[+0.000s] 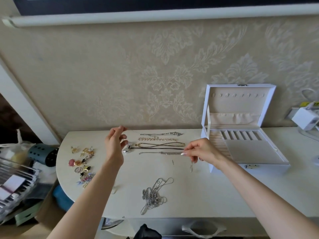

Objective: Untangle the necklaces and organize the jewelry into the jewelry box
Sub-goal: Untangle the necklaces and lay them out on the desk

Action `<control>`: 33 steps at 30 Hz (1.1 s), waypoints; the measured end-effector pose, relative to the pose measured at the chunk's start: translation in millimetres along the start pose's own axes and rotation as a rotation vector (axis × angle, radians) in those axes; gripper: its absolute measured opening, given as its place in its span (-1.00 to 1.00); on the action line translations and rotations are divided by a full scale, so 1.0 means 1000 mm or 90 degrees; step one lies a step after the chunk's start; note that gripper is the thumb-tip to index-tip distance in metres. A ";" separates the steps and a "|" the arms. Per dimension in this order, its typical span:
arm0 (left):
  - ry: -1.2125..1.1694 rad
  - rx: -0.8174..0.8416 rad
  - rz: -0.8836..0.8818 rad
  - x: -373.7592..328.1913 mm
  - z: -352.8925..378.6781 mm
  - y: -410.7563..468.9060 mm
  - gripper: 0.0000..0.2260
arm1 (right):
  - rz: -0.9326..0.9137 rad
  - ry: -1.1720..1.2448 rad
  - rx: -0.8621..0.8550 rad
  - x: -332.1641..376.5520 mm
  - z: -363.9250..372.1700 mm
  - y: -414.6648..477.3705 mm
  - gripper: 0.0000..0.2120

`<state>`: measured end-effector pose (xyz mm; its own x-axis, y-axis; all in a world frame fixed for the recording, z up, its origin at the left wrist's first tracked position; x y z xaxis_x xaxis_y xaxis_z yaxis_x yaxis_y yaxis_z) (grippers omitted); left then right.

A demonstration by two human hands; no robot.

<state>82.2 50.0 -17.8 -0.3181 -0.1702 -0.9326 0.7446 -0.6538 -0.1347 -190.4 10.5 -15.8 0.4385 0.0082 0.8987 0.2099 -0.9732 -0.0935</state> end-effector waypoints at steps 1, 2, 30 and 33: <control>-0.007 -0.008 0.002 0.000 0.000 0.001 -0.80 | -0.004 -0.003 -0.009 0.001 0.000 0.001 -0.93; -0.008 -0.016 0.007 0.000 -0.001 0.002 -0.80 | -0.009 -0.004 -0.017 0.001 -0.001 0.002 -0.93; 0.030 -0.145 -0.075 0.048 -0.014 0.008 -0.79 | -0.040 0.125 -0.090 -0.012 -0.003 0.006 -0.91; 0.062 -0.166 -0.070 0.050 -0.015 0.012 -0.80 | -0.024 0.155 -0.096 -0.015 -0.002 0.007 -0.99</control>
<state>83.7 45.0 -71.6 -0.3566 -0.0295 -0.9338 0.8387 -0.4505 -0.3060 -197.1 3.2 -29.7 0.2059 0.0073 0.9785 0.0810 -0.9967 -0.0096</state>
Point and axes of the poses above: each hand's wrist, its own y-axis towards the middle knuckle, its own z-axis out of the palm, x = y × z, the point moved 1 cm from there along y, towards the middle knuckle, and after that the axes turned 13 degrees about -x, right-handed, at the moved point
